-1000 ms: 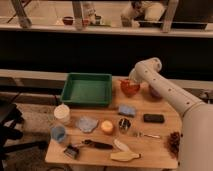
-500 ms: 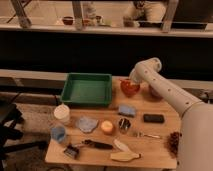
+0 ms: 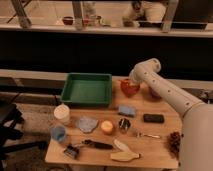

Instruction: Place pepper in red bowl

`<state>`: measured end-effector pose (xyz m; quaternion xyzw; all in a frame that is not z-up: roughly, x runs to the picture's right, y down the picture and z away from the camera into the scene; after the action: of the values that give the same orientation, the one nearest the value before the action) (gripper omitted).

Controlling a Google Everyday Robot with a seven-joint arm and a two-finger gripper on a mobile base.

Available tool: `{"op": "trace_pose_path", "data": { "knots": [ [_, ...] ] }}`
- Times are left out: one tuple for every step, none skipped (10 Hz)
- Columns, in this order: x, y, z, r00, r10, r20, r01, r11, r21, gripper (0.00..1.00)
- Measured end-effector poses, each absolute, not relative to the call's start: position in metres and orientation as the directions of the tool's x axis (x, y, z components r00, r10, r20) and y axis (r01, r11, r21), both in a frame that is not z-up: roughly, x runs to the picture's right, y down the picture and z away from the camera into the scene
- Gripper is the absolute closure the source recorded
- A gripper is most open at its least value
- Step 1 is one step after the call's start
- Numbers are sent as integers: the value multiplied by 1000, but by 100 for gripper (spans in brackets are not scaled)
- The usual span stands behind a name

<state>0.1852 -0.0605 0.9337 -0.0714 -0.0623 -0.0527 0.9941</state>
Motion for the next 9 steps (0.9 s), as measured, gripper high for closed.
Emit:
{"op": "trace_pose_path", "data": {
  "knots": [
    [184, -61, 933, 986, -100, 132, 118, 984, -135, 95],
    [183, -61, 932, 984, -111, 139, 131, 982, -138, 86],
    [181, -59, 932, 982, -115, 149, 136, 980, -142, 76],
    [181, -60, 932, 982, -117, 150, 139, 980, -141, 67],
    [180, -60, 931, 981, -118, 151, 140, 980, -141, 58],
    [179, -60, 930, 981, -123, 151, 144, 980, -140, 44],
    [178, -60, 930, 981, -126, 151, 147, 979, -139, 36],
    [178, -61, 930, 980, -129, 149, 149, 979, -137, 26],
    [179, -61, 930, 981, -130, 146, 150, 980, -135, 21]
  ]
}}
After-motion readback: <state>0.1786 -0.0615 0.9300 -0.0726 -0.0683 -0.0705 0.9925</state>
